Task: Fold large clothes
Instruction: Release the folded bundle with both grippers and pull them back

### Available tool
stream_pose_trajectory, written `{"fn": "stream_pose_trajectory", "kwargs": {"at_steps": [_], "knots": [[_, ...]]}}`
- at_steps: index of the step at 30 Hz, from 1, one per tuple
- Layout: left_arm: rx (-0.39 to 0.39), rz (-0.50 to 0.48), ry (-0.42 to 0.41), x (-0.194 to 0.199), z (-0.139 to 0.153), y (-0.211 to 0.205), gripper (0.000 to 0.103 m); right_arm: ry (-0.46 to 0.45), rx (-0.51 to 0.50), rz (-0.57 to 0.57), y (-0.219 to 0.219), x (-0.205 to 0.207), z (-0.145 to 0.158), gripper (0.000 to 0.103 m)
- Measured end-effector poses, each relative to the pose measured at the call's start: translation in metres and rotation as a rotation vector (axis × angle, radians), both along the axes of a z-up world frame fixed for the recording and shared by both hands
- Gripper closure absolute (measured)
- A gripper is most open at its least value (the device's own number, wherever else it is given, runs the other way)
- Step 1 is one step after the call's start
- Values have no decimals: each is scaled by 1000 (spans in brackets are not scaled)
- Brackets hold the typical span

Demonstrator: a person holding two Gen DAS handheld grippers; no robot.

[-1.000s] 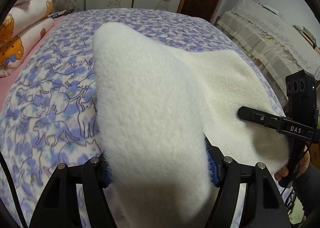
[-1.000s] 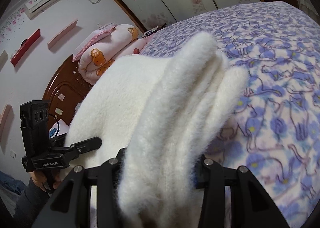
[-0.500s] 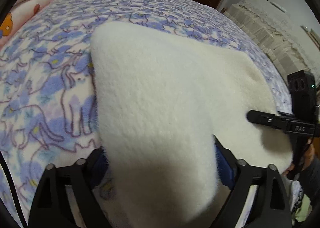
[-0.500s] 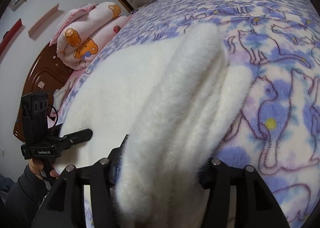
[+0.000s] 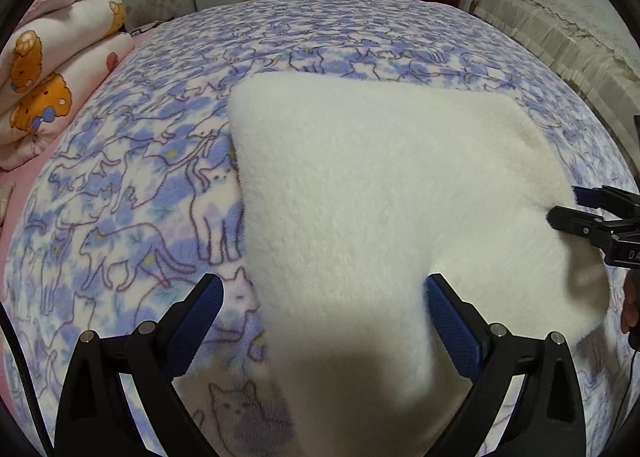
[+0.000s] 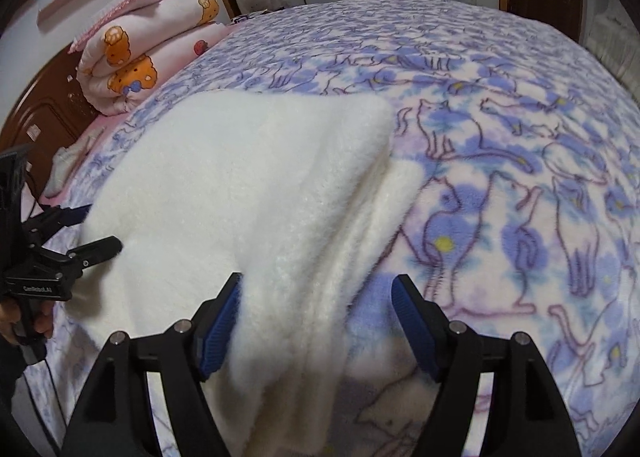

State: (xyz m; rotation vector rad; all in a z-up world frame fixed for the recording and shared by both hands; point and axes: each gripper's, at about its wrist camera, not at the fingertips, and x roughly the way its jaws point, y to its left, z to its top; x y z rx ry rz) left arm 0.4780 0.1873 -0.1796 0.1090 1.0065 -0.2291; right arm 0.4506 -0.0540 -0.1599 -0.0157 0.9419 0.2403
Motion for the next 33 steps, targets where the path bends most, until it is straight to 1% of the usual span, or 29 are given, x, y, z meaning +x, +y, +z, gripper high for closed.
{"fn": "stream_pose_trajectory", "kwargs": {"at_steps": [6, 9, 10, 12, 13, 15, 17, 20, 22, 24, 27, 29, 31, 33], "knots": [[68, 56, -18, -15, 13, 4, 3, -30, -82, -17, -2, -15, 15, 30], [103, 109, -33, -27, 24, 9, 3, -47, -142, -27, -3, -26, 23, 30], [120, 124, -42, -30, 28, 9, 3, -56, -171, -44, -3, -31, 27, 30], [155, 152, -60, -41, 39, 9, 3, -72, -268, -98, -3, -40, 34, 30], [154, 165, -66, -48, 46, 8, 4, -70, -282, -104, -5, -45, 38, 30], [137, 186, -76, -61, 60, 5, 4, -70, -270, -97, -9, -59, 48, 30], [103, 187, -88, -78, 78, -1, 3, -83, -262, -98, -13, -78, 61, 30], [71, 165, -89, -105, 102, -17, 3, -100, -248, -105, -18, -113, 84, 29], [55, 155, -81, -121, 117, -29, 3, -101, -218, -116, -22, -137, 100, 29], [35, 145, -77, -144, 133, -43, 3, -106, -180, -122, -26, -164, 117, 28], [19, 133, -98, -185, 156, -67, 3, -111, -143, -124, -31, -207, 139, 28], [16, 126, -112, -215, 169, -83, 3, -112, -121, -134, -36, -229, 149, 28], [10, 143, -113, -241, 177, -97, 3, -113, -76, -145, -43, -256, 158, 28], [-28, 149, -112, -268, 183, -107, 3, -108, -39, -159, -49, -277, 162, 28]]}}
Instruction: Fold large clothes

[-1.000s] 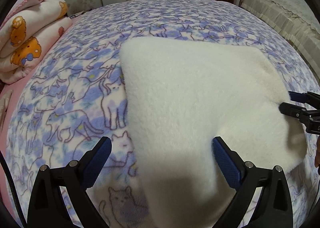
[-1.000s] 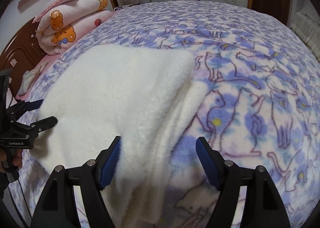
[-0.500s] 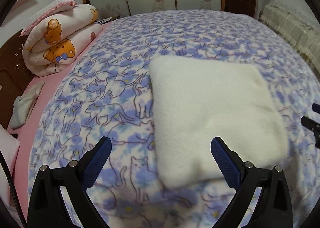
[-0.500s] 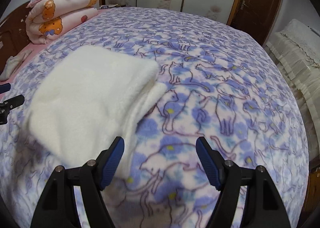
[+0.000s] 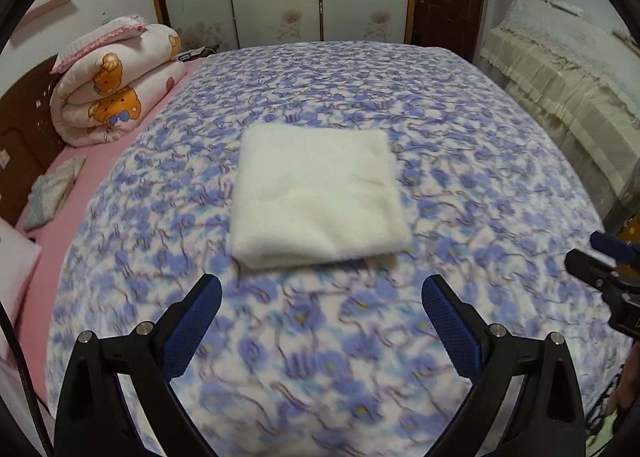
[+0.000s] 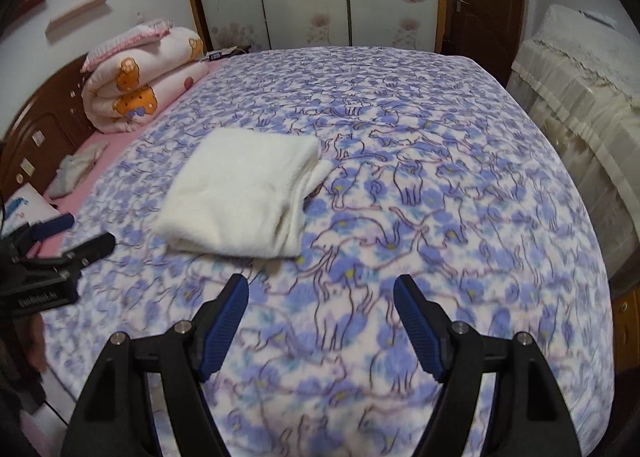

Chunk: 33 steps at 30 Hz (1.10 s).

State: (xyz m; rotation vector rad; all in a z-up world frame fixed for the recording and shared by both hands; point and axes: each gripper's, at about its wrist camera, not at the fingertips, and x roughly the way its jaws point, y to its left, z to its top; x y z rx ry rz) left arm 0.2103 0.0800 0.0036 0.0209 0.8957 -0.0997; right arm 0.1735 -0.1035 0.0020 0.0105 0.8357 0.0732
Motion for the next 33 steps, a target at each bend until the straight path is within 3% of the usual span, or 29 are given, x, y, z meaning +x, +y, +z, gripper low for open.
{"fn": "stream_pose_trajectory", "kwargs": {"at_steps": [10, 16, 22, 26, 33], "knots": [[-20, 33, -34, -117, 10, -44, 3, -59, 16, -45, -14, -110, 6, 28], [-38, 47, -39, -157, 10, -55, 3, -75, 9, -72, -13, -150, 3, 27], [-18, 38, -55, -180, 12, -64, 3, -84, 26, -70, -10, -170, 2, 27], [21, 68, -71, -186, 12, -66, 3, -106, -20, -70, -2, -178, 1, 26], [3, 84, -73, -194, 14, -61, 3, -107, 6, -60, 1, -185, 1, 26]]}}
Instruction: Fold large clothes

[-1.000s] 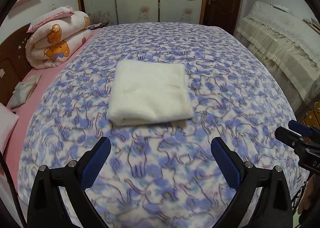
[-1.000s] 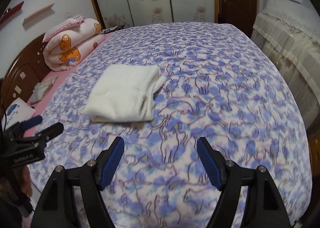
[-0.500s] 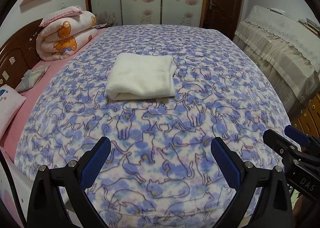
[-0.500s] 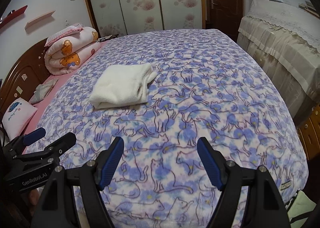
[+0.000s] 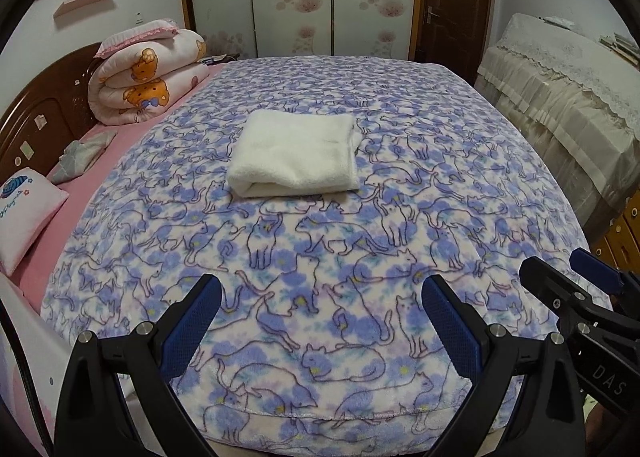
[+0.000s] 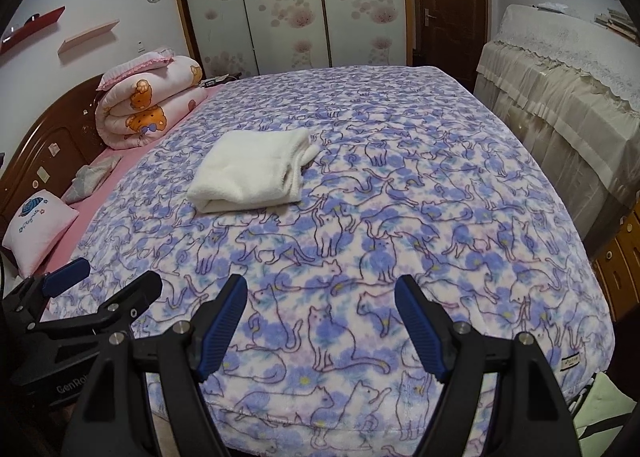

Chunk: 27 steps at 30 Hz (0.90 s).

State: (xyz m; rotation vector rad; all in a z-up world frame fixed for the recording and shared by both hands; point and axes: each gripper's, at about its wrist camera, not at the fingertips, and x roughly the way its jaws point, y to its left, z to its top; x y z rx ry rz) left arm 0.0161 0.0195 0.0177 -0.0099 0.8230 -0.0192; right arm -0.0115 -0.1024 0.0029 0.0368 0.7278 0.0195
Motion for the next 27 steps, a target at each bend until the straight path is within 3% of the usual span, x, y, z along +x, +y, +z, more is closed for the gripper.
{"fn": "stream_pose_trajectory", "kwargs": {"at_steps": [27], "knots": [[-49, 4, 9, -6, 5, -7, 3, -5, 38, 13, -2, -7, 11, 26]]}}
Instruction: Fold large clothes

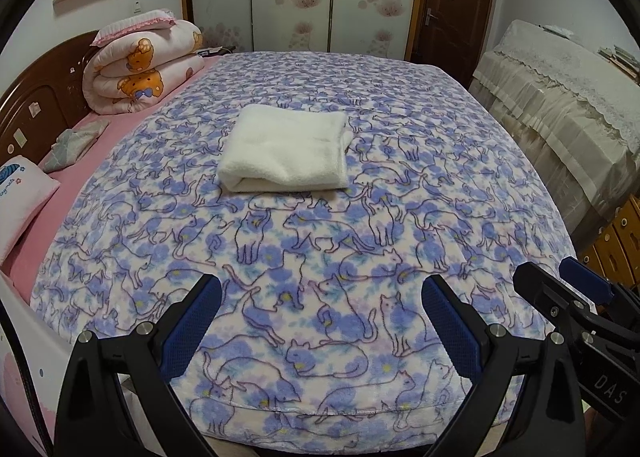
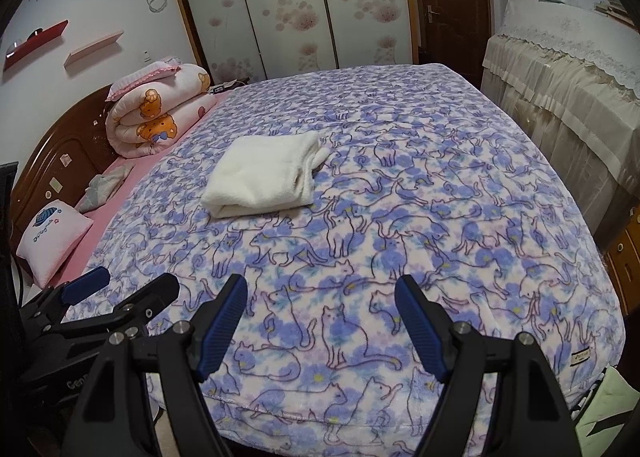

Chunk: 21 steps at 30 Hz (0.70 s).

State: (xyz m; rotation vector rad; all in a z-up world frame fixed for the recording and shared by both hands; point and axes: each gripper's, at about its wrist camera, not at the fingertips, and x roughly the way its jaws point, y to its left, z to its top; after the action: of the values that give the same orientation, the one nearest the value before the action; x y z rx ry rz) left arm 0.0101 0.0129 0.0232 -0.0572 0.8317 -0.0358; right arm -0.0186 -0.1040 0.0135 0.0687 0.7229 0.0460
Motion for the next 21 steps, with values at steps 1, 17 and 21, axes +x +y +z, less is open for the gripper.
{"fn": "stream_pose_trajectory", "kwargs": {"at_steps": [1, 17, 21], "knots": [[0, 0, 0, 0, 0, -1, 3, -2, 0, -1, 0, 0, -1, 26], [3, -2, 1, 1, 0, 2, 4, -1, 1, 0, -2, 1, -1, 26], [2, -3, 2, 1, 0, 3, 4, 0, 3, 0, -2, 1, -2, 26]]}}
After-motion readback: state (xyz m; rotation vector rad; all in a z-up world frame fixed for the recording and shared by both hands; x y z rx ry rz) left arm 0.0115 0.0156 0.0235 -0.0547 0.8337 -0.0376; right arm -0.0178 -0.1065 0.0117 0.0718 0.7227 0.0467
